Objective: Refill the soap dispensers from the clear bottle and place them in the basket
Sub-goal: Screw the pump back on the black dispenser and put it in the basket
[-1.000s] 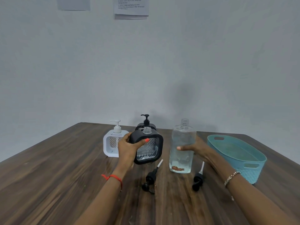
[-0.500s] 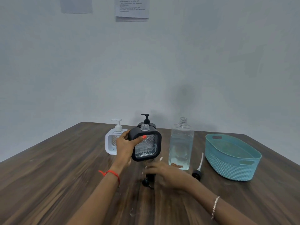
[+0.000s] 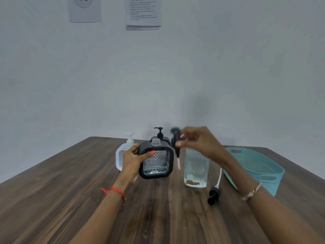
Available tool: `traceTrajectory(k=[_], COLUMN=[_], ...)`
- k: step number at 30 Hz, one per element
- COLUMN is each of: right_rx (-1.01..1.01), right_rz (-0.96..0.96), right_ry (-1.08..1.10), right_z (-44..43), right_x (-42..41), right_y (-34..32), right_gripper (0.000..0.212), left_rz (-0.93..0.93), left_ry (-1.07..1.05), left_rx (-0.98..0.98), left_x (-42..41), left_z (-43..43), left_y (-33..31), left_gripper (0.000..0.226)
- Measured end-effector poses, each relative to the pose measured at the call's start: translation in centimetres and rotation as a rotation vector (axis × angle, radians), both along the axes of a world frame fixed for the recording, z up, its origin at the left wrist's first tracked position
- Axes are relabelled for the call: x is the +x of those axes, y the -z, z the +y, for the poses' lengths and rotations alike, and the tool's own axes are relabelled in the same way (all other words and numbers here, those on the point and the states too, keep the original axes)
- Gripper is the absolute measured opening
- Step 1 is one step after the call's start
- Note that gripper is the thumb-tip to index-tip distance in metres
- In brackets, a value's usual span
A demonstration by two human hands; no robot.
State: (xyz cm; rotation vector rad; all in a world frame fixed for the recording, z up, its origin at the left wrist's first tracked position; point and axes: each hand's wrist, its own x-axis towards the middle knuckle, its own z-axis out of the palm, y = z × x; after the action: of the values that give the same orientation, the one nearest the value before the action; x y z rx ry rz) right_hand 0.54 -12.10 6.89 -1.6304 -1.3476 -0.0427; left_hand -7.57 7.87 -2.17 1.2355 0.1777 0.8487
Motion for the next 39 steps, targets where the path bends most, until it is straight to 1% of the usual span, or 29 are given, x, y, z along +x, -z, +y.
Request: traceTrajectory(k=[3, 5, 7, 11, 15, 20, 23, 27, 31, 33, 35, 37, 39], right_rx=[0.348, 0.449, 0.471, 0.447, 0.387, 0.479, 0.478, 0.382, 0.271, 0.176, 0.107, 0.109, 0.155], right_rz=[0.184, 0.206, 0.194, 0.180, 0.159, 0.163, 0.156, 0.128, 0.142, 0.125, 0.115, 0.170, 0.205], right_ry=[0.017, 0.053, 0.075, 0.085, 0.100, 0.076, 0.057, 0.087, 0.105, 0.132, 0.159, 0.151, 0.159], right_z=[0.3, 1.0, 1.6, 2.4, 2.8, 2.5, 2.5, 2.9, 3.5, 3.7, 3.7, 3.7, 3.7], right_x=[0.7, 1.1, 1.1, 0.8, 0.5, 0.2, -0.1, -0.5, -0.4, -0.4, -0.3, -0.2, -0.3], right_y=[-3.5, -4.8, -5.5, -5.8, -5.5, -6.5, -7.0, -5.9, -3.9, -2.7, -1.9, -1.4, -1.0], right_gripper=[0.016, 0.011, 0.010, 0.008, 0.016, 0.011, 0.011, 0.014, 0.010, 0.013, 0.021, 0.025, 0.028], left_rz=[0.010, 0.010, 0.005, -0.011, -0.016, -0.004, -0.003, -0.013, -0.046, -0.075, -0.096, -0.098, -0.090], left_ry=[0.024, 0.049, 0.074, 0.104, 0.098, 0.089, 0.090, 0.100, 0.129, 0.148, 0.152, 0.149, 0.141], left_rx=[0.014, 0.018, 0.015, 0.008, 0.029, 0.044, 0.040, 0.050, 0.056, 0.047, 0.036, 0.043, 0.056], left_x=[0.0, 0.0, 0.1, 0.1, -0.1, -0.3, -0.3, -0.4, -0.5, -0.5, -0.5, -0.5, -0.5], left_z=[-0.4, -0.9, -1.4, -2.1, -2.3, -2.1, -2.0, -2.3, -2.9, -3.1, -3.2, -3.2, -3.2], left_y=[-0.1, -0.3, -0.5, -1.0, -1.5, -1.5, -1.4, -1.6, -2.1, -2.5, -3.0, -3.3, -3.4], left_gripper=[0.040, 0.035, 0.037, 0.041, 0.042, 0.046, 0.046, 0.042, 0.038, 0.041, 0.040, 0.037, 0.036])
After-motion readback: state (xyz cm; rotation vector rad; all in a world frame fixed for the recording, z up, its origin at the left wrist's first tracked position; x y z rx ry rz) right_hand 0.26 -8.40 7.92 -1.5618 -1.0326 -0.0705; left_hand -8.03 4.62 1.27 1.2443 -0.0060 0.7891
